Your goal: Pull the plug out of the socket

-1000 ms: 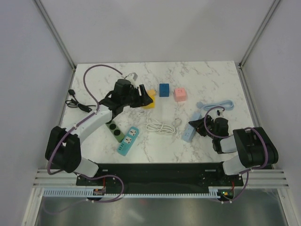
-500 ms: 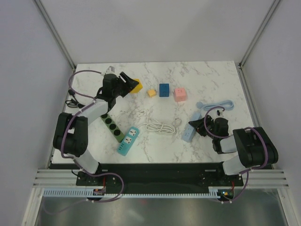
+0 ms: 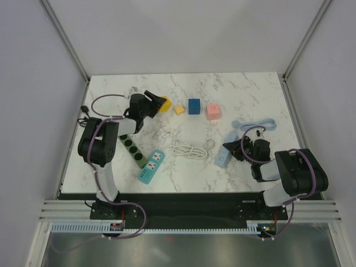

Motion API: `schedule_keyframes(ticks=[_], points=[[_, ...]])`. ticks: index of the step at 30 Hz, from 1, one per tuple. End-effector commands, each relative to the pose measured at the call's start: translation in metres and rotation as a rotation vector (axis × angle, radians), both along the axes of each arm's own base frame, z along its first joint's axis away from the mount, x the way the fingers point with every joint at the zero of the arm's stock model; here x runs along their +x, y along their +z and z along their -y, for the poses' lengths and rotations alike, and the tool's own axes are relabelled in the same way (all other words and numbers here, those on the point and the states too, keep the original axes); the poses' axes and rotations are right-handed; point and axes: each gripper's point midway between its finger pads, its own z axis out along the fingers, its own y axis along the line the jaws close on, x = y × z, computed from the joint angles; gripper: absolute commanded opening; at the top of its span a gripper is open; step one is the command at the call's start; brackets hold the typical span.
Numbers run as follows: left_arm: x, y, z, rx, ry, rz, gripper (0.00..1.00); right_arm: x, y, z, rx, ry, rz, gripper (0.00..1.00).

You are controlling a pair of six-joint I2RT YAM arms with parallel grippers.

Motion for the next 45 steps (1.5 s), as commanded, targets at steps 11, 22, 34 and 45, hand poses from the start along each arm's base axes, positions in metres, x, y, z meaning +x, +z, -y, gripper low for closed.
schedule_keyframes(ticks=[11, 22, 34, 45], points=[[0.016, -0.015, 0.003, -0.073, 0.060, 0.007, 0.60, 0.005, 0.008, -0.001, -0.024, 0.029, 0.072, 0.00], [-0.003, -0.011, -0.001, 0.003, 0.027, -0.030, 0.97, 0.005, 0.008, -0.002, -0.024, 0.032, 0.074, 0.00], [-0.039, 0.009, -0.033, 0.155, 0.109, -0.245, 1.00, 0.005, 0.007, -0.002, -0.027, 0.029, 0.071, 0.00], [-0.096, 0.055, -0.023, 0.173, 0.004, -0.173, 1.00, 0.006, 0.006, 0.000, -0.041, 0.022, 0.061, 0.00]])
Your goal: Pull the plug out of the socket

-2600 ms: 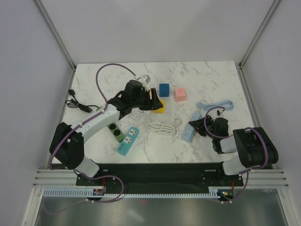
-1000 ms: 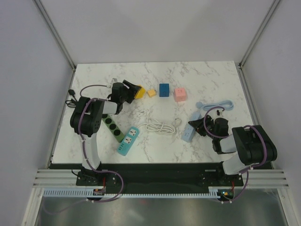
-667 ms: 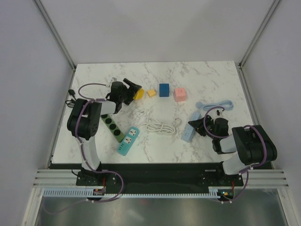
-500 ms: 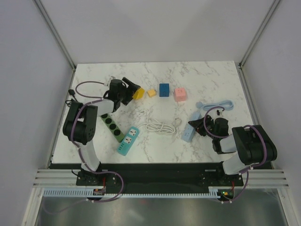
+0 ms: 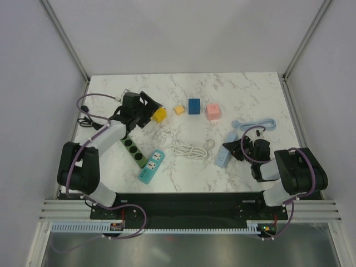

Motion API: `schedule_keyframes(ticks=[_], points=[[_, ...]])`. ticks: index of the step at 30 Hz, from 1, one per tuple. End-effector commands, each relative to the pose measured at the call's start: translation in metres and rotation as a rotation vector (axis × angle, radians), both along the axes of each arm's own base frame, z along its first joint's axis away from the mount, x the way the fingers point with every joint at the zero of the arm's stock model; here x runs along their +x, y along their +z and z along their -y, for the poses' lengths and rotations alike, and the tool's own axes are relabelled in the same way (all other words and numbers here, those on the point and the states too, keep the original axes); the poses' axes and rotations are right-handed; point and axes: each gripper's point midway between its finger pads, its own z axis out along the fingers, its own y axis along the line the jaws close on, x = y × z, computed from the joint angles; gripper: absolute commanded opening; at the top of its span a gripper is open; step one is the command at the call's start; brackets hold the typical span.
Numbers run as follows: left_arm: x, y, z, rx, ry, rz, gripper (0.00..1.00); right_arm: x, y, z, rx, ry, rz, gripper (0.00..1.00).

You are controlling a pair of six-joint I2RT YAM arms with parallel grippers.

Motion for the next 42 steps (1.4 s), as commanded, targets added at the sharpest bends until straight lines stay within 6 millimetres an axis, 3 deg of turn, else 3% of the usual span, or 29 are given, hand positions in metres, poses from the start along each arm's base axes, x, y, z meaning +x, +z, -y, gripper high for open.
schedule_keyframes(ticks=[1, 4, 6, 7, 8, 13, 19, 21, 22, 26, 28, 30, 34, 39, 42], points=[[-0.029, 0.024, 0.018, 0.060, -0.113, 0.061, 1.00, 0.006, 0.005, 0.001, -0.046, 0.016, 0.051, 0.00], [-0.063, 0.030, 0.049, 0.060, -0.256, 0.089, 1.00, 0.006, 0.005, 0.001, -0.053, 0.017, 0.044, 0.00], [-0.086, 0.022, 0.061, 0.083, -0.325, 0.091, 0.99, 0.008, 0.007, 0.001, -0.058, 0.016, 0.045, 0.06], [-0.104, 0.029, 0.077, 0.094, -0.394, 0.130, 0.99, 0.007, 0.005, 0.001, -0.061, 0.018, 0.030, 0.08], [-0.118, 0.020, 0.082, 0.104, -0.437, 0.124, 0.98, 0.008, 0.006, 0.001, -0.065, 0.021, 0.034, 0.11], [-0.179, 0.019, 0.113, 0.069, -0.659, 0.181, 0.97, 0.006, 0.002, 0.001, -0.111, 0.041, -0.010, 0.19], [-0.231, 0.024, 0.119, -0.029, -0.793, 0.216, 0.96, -0.001, 0.001, 0.011, -0.210, 0.049, -0.072, 0.35], [-0.246, 0.025, 0.124, -0.070, -0.846, 0.235, 0.96, 0.003, 0.012, 0.017, -0.245, 0.030, -0.059, 0.44], [-0.253, 0.025, 0.127, -0.070, -0.885, 0.242, 0.96, -0.004, 0.007, 0.020, -0.273, 0.037, -0.094, 0.48], [-0.284, 0.008, 0.129, -0.073, -1.009, 0.190, 0.94, -0.005, 0.022, 0.029, -0.331, 0.023, -0.087, 0.70], [-0.296, 0.003, 0.129, -0.076, -1.040, 0.184, 0.94, -0.007, 0.024, 0.034, -0.361, 0.012, -0.104, 0.80], [-0.307, -0.009, 0.126, -0.069, -1.062, 0.163, 0.93, -0.009, 0.026, 0.040, -0.391, 0.002, -0.118, 0.84], [-0.320, -0.008, 0.127, -0.073, -1.086, 0.193, 0.93, -0.016, 0.024, 0.051, -0.462, -0.012, -0.163, 0.89], [-0.316, 0.001, 0.122, -0.080, -1.005, 0.263, 0.93, -0.030, 0.026, 0.075, -0.585, -0.058, -0.227, 0.90], [-0.313, 0.005, 0.115, -0.100, -0.936, 0.309, 0.93, -0.032, 0.042, 0.079, -0.599, -0.071, -0.203, 0.93]])
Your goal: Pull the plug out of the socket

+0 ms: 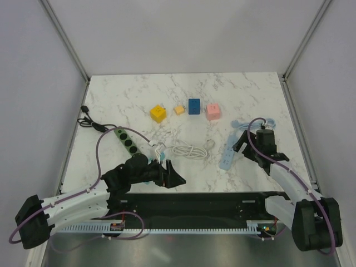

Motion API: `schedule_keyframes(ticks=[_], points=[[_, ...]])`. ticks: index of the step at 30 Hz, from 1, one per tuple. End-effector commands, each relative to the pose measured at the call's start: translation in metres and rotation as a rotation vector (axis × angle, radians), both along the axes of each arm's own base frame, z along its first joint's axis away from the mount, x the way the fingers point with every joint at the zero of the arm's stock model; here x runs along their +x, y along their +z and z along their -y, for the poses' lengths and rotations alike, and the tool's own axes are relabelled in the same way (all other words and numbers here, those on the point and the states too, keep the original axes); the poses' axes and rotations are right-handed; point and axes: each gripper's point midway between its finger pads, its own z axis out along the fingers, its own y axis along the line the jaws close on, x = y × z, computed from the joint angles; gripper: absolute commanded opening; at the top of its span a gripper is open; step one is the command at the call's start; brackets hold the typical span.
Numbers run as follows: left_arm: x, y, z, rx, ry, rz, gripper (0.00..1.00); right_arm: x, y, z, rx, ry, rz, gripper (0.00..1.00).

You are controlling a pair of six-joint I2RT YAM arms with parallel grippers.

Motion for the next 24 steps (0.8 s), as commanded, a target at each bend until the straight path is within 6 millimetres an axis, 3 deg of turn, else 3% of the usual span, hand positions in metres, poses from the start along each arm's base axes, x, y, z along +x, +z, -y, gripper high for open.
schedule_keyframes(ticks=[1, 6, 9, 13, 15, 16, 18, 22, 24], points=[[0.012, 0.012, -0.005, -0.072, 0.102, 0.063, 0.93, -0.002, 0.026, 0.012, -0.073, -0.015, 0.024, 0.96], [0.018, -0.001, -0.025, -0.090, 0.192, 0.117, 0.95, -0.005, 0.063, -0.013, -0.001, 0.046, 0.132, 0.98], [0.019, 0.001, -0.033, -0.130, 0.220, 0.161, 0.97, -0.016, 0.073, -0.053, 0.090, 0.157, 0.183, 0.98], [0.017, 0.001, -0.039, -0.177, 0.236, 0.172, 0.97, -0.036, 0.074, -0.085, 0.220, 0.244, 0.231, 0.98], [0.014, 0.003, -0.040, -0.220, 0.247, 0.151, 0.97, -0.046, 0.062, -0.085, 0.230, 0.247, 0.222, 0.98], [0.013, -0.005, -0.042, -0.221, 0.250, 0.136, 0.98, -0.051, 0.064, -0.083, 0.233, 0.246, 0.245, 0.98], [0.010, 0.003, -0.042, -0.285, 0.251, 0.130, 0.98, -0.061, 0.054, -0.078, 0.232, 0.236, 0.229, 0.98], [0.004, 0.000, -0.044, -0.354, 0.245, 0.114, 0.98, -0.072, 0.063, -0.081, 0.338, 0.225, 0.326, 0.98], [0.001, 0.013, -0.045, -0.421, 0.236, 0.132, 0.98, -0.074, 0.055, -0.082, 0.388, 0.200, 0.330, 0.98]])
